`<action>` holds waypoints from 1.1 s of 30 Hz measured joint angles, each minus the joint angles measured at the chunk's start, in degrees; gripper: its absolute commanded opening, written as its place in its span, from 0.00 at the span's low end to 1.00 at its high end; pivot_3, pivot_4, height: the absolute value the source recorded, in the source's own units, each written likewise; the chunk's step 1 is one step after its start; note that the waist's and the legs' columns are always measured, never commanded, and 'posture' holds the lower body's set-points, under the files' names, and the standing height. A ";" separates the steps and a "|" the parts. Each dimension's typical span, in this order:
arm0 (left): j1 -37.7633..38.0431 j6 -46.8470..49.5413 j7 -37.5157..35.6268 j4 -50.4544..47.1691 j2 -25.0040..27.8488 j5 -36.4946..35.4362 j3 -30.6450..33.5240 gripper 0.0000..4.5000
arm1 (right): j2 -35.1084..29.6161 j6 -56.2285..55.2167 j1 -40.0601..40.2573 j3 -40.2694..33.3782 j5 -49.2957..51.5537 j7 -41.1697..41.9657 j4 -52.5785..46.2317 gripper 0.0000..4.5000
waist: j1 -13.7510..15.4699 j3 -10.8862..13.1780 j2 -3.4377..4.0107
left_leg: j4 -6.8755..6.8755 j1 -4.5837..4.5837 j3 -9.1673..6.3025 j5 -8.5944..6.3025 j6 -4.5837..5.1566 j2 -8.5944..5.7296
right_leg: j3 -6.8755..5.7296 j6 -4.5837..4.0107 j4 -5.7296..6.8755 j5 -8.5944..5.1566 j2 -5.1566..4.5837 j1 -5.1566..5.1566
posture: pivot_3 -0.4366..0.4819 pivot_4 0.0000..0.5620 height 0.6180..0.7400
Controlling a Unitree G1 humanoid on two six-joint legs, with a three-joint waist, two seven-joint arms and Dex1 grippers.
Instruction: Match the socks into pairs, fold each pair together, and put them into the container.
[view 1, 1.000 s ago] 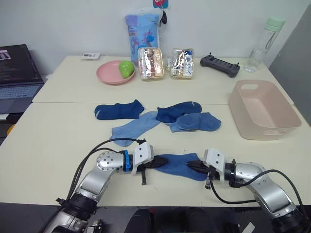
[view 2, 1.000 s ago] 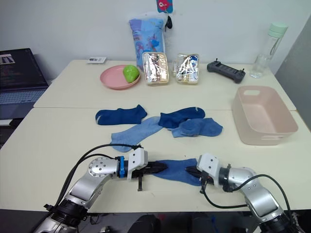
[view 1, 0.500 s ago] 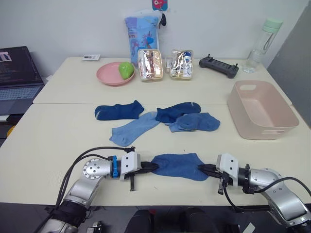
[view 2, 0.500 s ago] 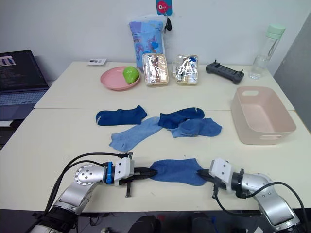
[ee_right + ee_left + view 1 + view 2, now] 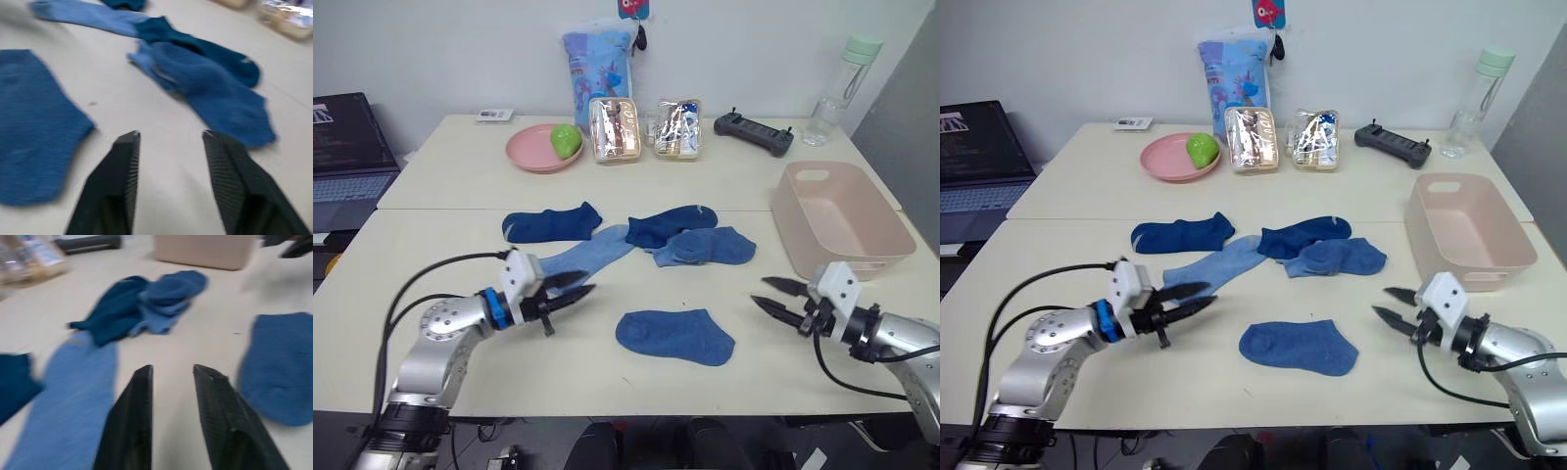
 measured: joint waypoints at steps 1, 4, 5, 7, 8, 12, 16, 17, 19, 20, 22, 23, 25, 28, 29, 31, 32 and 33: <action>0.67 -0.43 0.80 0.97 -0.42 0.54 0.61 0.59 | 0.33 -0.24 0.12 0.13 -0.65 -0.14 0.48 0.79 | -0.01 0.00 0.00 | -0.01 0.00 0.02 0.00 0.00 0.00 | 0.02 0.00 0.00 0.00 0.00 -0.01 | 0.48 0.27 1.00; 3.28 -1.23 2.60 3.35 -1.83 1.74 1.20 0.80 | 1.13 -1.13 0.71 0.83 -2.52 -1.08 2.15 1.00 | 0.00 0.01 -0.01 | -0.01 -0.04 0.03 0.00 0.00 0.00 | 0.04 0.00 -0.01 0.00 0.00 -0.04 | 0.48 0.27 1.00; 3.91 -1.25 2.72 3.17 -2.23 1.90 1.17 0.86 | 1.76 -1.14 0.65 0.98 -3.11 -1.57 2.24 1.00 | 0.00 0.01 -0.01 | 0.00 -0.04 0.02 0.00 0.00 0.00 | 0.04 0.00 -0.01 0.00 -0.01 -0.04 | 0.48 0.27 1.00; 4.30 -1.11 3.08 1.97 -2.67 1.90 1.06 1.00 | 2.38 -1.13 0.53 1.66 -3.47 -2.34 2.26 1.00 | 0.01 0.01 -0.01 | 0.00 -0.04 0.01 0.00 -0.01 0.00 | 0.03 -0.01 0.02 0.00 -0.01 -0.04 | 0.48 0.27 1.00; 4.29 -1.08 3.36 1.05 -2.72 1.90 1.07 1.00 | 2.47 -1.05 0.17 2.15 -3.69 -2.48 2.39 1.00 | 0.01 0.01 -0.01 | 0.01 -0.02 0.01 0.00 -0.01 0.00 | 0.03 -0.01 0.03 0.00 -0.01 -0.03 | 0.48 0.27 1.00; 1.96 -0.88 3.80 -1.05 -3.00 2.02 0.81 1.00 | 2.47 -0.39 -3.19 4.25 -5.30 -2.62 4.19 1.00 | 0.00 0.01 0.00 | 0.04 0.00 0.02 0.02 -0.02 0.00 | 0.03 -0.02 0.06 0.01 0.00 -0.02 | 0.48 0.27 1.00; -4.19 1.69 3.36 -4.78 -3.61 1.94 -2.51 1.00 | 4.32 -0.03 -10.92 9.13 -8.29 -3.57 6.13 1.00 | -0.03 0.01 0.00 | 0.06 0.00 0.03 0.02 -0.02 0.00 | 0.02 -0.03 0.08 0.02 0.00 -0.02 | 0.48 0.27 1.00; -5.78 2.45 3.25 -5.54 -4.08 1.94 -3.66 1.00 | 5.06 -0.03 -13.11 10.72 -9.85 -4.16 6.96 1.00 | -0.06 0.00 0.00 | 0.06 -0.01 0.05 0.02 -0.03 0.00 | 0.03 -0.03 0.08 0.03 0.00 -0.03 | 0.48 0.27 1.00; -8.71 3.67 3.38 -7.24 -5.77 1.91 -5.84 1.00 | 7.12 -0.34 -17.47 13.96 -12.61 -5.62 8.81 1.00 | -0.14 0.00 -0.01 | 0.05 -0.04 0.05 0.02 -0.03 -0.01 | 0.02 -0.03 0.08 0.03 0.00 -0.07 | 0.48 0.27 1.00; -8.98 3.90 3.47 -7.61 -5.88 1.89 -6.17 1.00 | 7.51 -0.68 -18.35 14.87 -13.46 -5.98 9.35 1.00 | -0.16 0.00 0.00 | 0.03 -0.04 0.06 0.02 -0.03 0.00 | 0.04 -0.03 0.07 0.02 0.00 -0.11 | 0.48 0.27 1.00; -9.81 5.96 3.68 -7.81 -6.21 1.71 -6.66 1.00 | 9.25 -1.49 -22.01 17.61 -16.81 -7.22 13.41 1.00 | -0.33 0.00 0.00 | 0.00 -0.15 0.10 0.03 -0.04 0.01 | 0.07 -0.03 0.07 0.02 0.01 -0.27 | 0.48 0.27 1.00; -9.86 6.39 3.67 -7.89 -6.41 1.60 -6.69 1.00 | 9.60 -1.66 -22.60 18.25 -17.23 -7.43 14.17 1.00 | -0.32 0.00 0.00 | 0.00 -0.17 0.12 0.03 -0.04 0.01 | 0.08 -0.03 0.07 0.02 0.00 -0.30 | 0.48 0.27 1.00; -9.60 7.68 3.39 -8.62 -6.38 1.20 -6.78 1.00 | 11.15 -2.80 -24.65 20.08 -19.12 -7.79 17.52 1.00 | -0.34 0.01 -0.01 | 0.00 -0.18 0.14 0.03 -0.05 0.01 | 0.11 -0.03 0.05 0.02 0.00 -0.31 | 0.48 0.27 1.00; -9.30 9.07 3.35 -10.64 -6.34 0.65 -6.88 1.00 | 13.18 -3.92 -26.76 20.91 -20.76 -8.82 21.12 1.00 | -0.33 0.01 -0.01 | 0.03 -0.19 0.21 0.03 -0.04 0.01 | 0.19 -0.03 0.06 0.02 0.00 -0.33 | 0.48 0.27 1.00; -9.25 9.43 3.47 -11.16 -6.35 0.55 -6.86 1.00 | 13.69 -4.19 -27.41 20.90 -20.95 -8.85 22.03 0.96 | -0.32 0.01 -0.01 | 0.03 -0.18 0.22 0.03 -0.04 0.01 | 0.20 -0.03 0.06 0.02 0.00 -0.32 | 0.48 0.27 1.00; -9.07 10.04 3.69 -11.74 -6.35 0.42 -6.85 1.00 | 14.40 -4.98 -27.94 20.88 -20.84 -8.57 22.91 0.86 | -0.32 0.01 -0.01 | 0.03 -0.17 0.21 0.03 -0.04 0.01 | 0.19 -0.03 0.09 0.02 0.00 -0.31 | 0.48 0.27 1.00; -8.82 10.07 3.74 -11.76 -6.39 0.42 -6.85 1.00 | 14.63 -5.20 -28.07 20.87 -20.64 -8.23 23.33 0.79 | -0.33 0.01 -0.01 | 0.03 -0.17 0.21 0.03 -0.04 0.01 | 0.18 -0.03 0.09 0.02 0.00 -0.31 | 0.48 0.27 1.00; -8.51 10.08 3.77 -11.77 -6.44 0.43 -6.85 1.00 | 14.69 -5.47 -28.10 20.83 -20.43 -7.79 23.75 0.71 | -0.33 0.01 -0.01 | 0.03 -0.16 0.21 0.03 -0.03 0.01 | 0.18 -0.03 0.10 0.02 0.00 -0.31 | 0.48 0.27 1.00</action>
